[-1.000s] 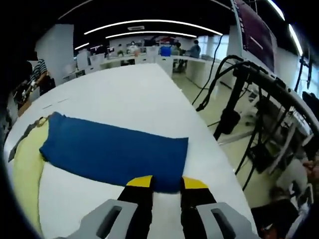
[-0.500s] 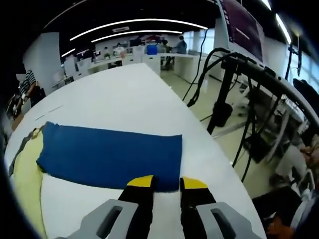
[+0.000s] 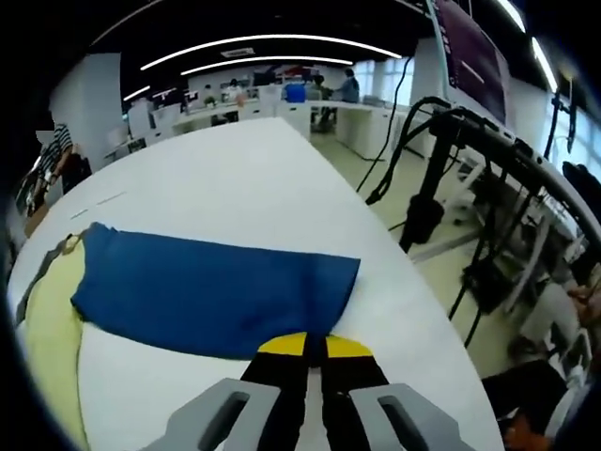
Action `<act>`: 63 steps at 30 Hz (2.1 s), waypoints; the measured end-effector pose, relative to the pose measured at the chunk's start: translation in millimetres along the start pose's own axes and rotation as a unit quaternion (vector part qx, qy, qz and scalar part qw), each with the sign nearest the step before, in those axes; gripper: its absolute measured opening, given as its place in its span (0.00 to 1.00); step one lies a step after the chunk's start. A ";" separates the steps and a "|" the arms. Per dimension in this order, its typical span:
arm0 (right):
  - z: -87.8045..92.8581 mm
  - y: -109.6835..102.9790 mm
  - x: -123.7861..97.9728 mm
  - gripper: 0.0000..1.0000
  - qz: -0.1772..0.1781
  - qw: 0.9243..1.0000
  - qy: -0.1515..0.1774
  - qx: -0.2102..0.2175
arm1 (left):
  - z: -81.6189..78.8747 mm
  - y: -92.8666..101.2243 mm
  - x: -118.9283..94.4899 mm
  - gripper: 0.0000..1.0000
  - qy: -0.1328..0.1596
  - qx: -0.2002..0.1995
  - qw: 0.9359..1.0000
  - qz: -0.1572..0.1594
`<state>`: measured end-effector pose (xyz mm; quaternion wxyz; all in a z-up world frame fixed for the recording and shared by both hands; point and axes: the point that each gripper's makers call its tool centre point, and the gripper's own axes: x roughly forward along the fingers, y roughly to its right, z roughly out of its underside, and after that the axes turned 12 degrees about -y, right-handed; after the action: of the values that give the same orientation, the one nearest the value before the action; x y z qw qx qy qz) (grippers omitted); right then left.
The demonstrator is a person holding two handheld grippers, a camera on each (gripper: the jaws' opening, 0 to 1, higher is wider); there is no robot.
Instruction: Fold the garment on the visible template until the final outline fits inside the template.
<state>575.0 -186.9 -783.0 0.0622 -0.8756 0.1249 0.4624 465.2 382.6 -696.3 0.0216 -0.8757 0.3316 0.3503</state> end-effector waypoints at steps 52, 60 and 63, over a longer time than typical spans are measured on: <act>-63.2 -138.5 -65.6 0.00 -0.165 0.980 0.062 -0.092 | -0.5 -3.5 -7.1 0.99 -0.005 0.026 1.000 0.002; -65.0 -156.7 -63.1 0.00 -0.187 0.975 0.055 -0.105 | -0.8 1.5 -6.9 0.99 -0.003 0.030 0.999 0.010; -65.5 -160.4 -61.8 0.00 -0.186 0.975 0.054 -0.106 | -2.0 1.9 -8.0 0.99 -0.001 0.033 0.999 0.011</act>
<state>637.9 -37.5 -696.1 0.0469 -0.9086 -0.0872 0.4057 461.0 385.2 -689.4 0.0472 -0.8702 0.3527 0.3406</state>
